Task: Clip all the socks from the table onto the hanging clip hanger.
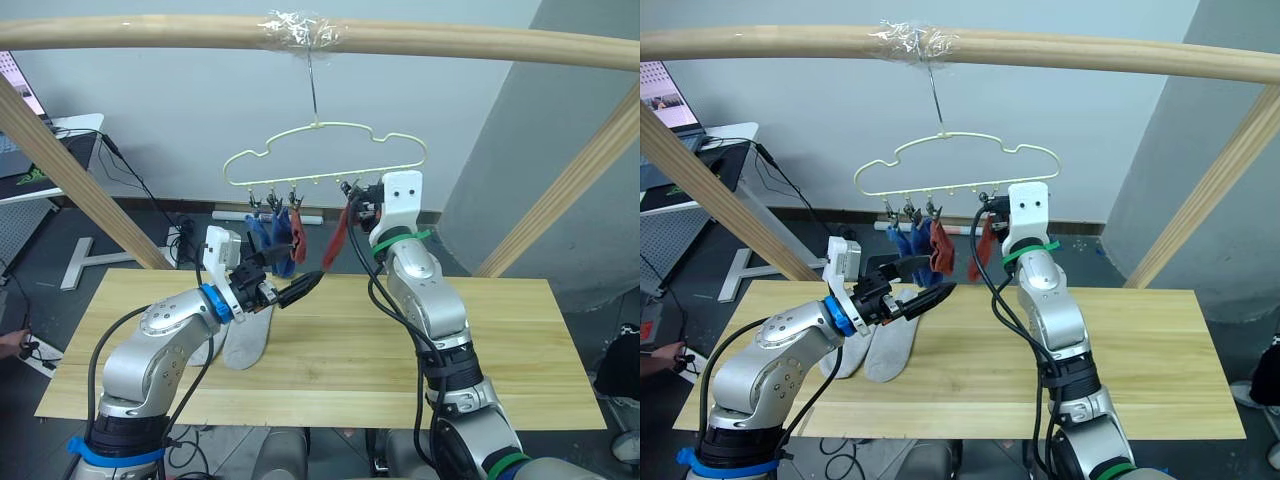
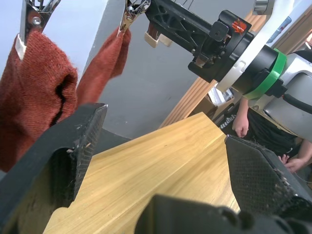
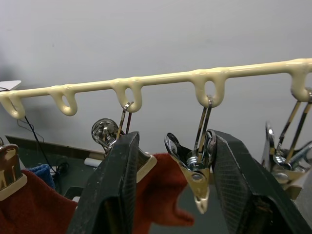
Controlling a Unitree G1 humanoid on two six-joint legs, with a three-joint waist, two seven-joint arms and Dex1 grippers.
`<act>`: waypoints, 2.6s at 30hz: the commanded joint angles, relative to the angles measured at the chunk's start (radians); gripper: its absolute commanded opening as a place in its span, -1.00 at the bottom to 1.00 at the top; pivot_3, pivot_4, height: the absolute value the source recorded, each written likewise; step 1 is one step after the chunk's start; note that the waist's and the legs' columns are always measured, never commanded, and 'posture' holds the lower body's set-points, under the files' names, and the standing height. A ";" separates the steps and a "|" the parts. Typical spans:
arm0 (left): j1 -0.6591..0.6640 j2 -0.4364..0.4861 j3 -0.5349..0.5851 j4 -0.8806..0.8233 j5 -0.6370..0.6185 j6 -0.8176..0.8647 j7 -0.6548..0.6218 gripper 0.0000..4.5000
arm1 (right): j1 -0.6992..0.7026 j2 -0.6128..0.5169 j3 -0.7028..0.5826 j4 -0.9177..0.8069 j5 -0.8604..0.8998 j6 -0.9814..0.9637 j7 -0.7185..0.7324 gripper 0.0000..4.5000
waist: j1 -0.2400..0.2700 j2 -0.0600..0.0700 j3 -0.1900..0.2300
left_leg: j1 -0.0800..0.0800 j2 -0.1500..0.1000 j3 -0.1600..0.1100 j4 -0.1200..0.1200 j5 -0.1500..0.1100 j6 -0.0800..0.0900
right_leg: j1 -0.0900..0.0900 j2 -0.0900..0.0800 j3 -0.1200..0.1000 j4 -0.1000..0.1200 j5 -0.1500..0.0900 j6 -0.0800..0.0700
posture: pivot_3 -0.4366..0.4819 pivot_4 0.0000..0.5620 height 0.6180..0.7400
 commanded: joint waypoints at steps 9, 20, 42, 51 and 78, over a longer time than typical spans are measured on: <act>-0.043 -0.042 0.049 -0.067 -0.084 -0.021 0.027 1.00 | -0.029 0.017 -0.013 -0.012 0.014 -0.027 0.006 -0.01 | 0.001 0.000 0.000 | 0.000 0.000 0.000 0.000 0.000 0.000 | 0.000 0.000 0.000 0.000 0.000 0.000 | 0.28 -0.36 1.00; -0.065 -0.055 0.059 -0.091 -0.102 -0.033 0.040 1.00 | -0.038 0.011 -0.028 0.000 0.016 -0.034 0.004 -0.96 | 0.001 0.000 0.000 | 0.000 0.000 0.000 0.000 0.000 0.000 | 0.000 0.000 0.000 0.000 0.000 0.000 | 0.28 -0.34 1.00; 0.188 -0.013 -0.059 0.305 0.482 -0.426 0.213 1.00 | -0.016 -0.134 -0.102 -0.244 0.220 0.323 0.236 -0.96 | 0.006 0.001 0.001 | 0.001 0.001 0.001 -0.001 0.001 0.002 | 0.000 0.000 0.001 0.000 -0.002 0.003 | 0.25 -0.27 1.00; 0.027 -0.069 -0.118 0.570 0.596 -0.504 0.271 1.00 | -0.044 -0.182 -0.197 -0.339 0.374 0.532 0.260 -0.96 | 0.004 0.001 0.001 | 0.001 0.000 0.001 -0.001 0.001 0.003 | 0.000 0.000 0.000 0.000 -0.001 0.000 | 0.20 -0.26 1.00; 0.049 -0.089 -0.135 0.596 0.517 -0.204 0.115 -0.49 | -0.046 -0.220 -0.199 -0.343 0.401 0.553 0.236 -0.96 | -0.004 0.001 0.000 | 0.002 0.000 0.002 -0.001 0.001 0.003 | 0.001 -0.001 0.000 0.001 -0.002 0.002 | 0.19 -0.37 1.00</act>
